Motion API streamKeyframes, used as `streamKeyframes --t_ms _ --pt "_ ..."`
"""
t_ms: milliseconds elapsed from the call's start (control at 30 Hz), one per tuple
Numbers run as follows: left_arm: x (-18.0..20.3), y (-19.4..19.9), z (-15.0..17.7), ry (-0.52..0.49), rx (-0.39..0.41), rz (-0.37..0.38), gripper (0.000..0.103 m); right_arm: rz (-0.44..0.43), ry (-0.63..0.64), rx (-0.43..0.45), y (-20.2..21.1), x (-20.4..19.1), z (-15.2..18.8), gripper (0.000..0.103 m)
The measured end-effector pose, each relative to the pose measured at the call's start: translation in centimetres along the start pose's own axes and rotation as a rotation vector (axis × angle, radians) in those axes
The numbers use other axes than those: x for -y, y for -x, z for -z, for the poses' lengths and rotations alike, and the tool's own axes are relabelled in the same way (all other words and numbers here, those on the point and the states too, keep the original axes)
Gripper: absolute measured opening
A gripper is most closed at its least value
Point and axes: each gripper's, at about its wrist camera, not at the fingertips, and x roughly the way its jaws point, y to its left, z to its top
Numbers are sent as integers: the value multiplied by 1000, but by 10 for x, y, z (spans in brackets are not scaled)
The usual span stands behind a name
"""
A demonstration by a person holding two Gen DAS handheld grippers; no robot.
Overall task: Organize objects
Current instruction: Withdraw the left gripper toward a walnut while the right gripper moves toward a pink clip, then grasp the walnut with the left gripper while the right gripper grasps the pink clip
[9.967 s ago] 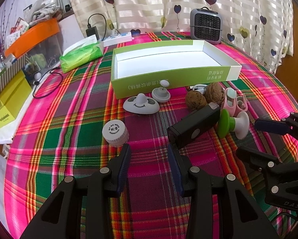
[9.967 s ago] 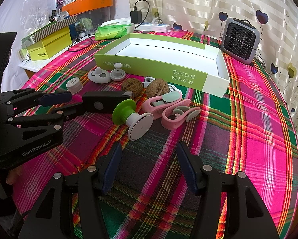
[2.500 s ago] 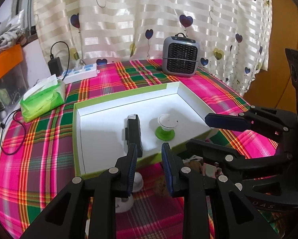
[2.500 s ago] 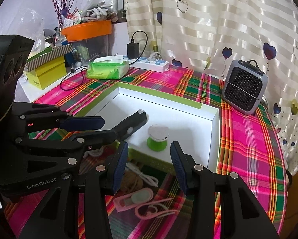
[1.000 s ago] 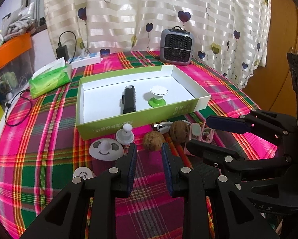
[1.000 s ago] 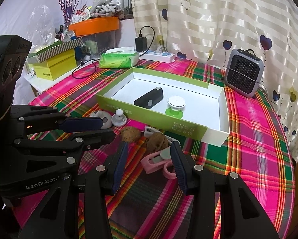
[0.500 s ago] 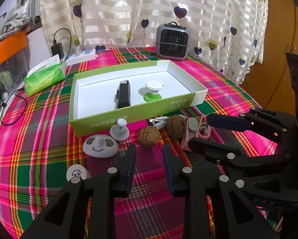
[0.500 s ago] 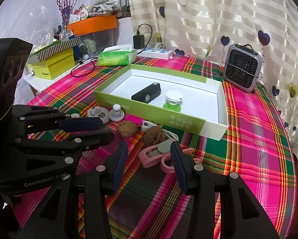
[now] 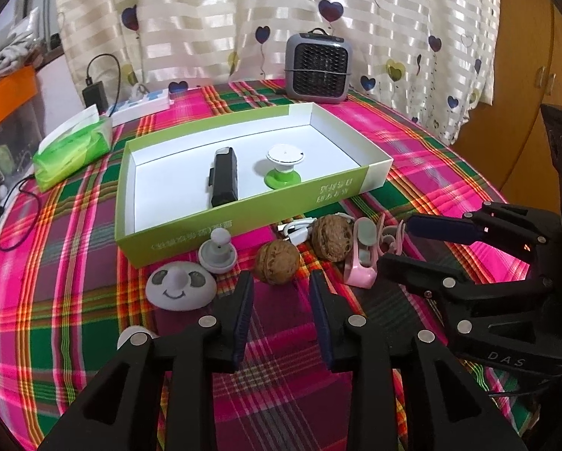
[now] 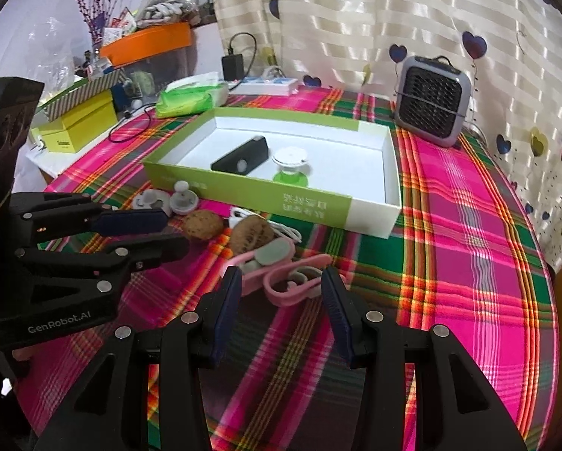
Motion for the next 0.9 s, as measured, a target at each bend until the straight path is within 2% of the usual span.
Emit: streamKeyframes --t_ms 200,467,900 --pt "0 -8 -4 -10 -14 4 31 20 12 -26 -6 0 -2 45" --pt "0 -11 -6 -16 -17 7 31 78 -38 -33 -1 27 3 46" --pt "3 -23 -13 -22 -16 -3 32 58 -14 -73 -18 25 -5 45"
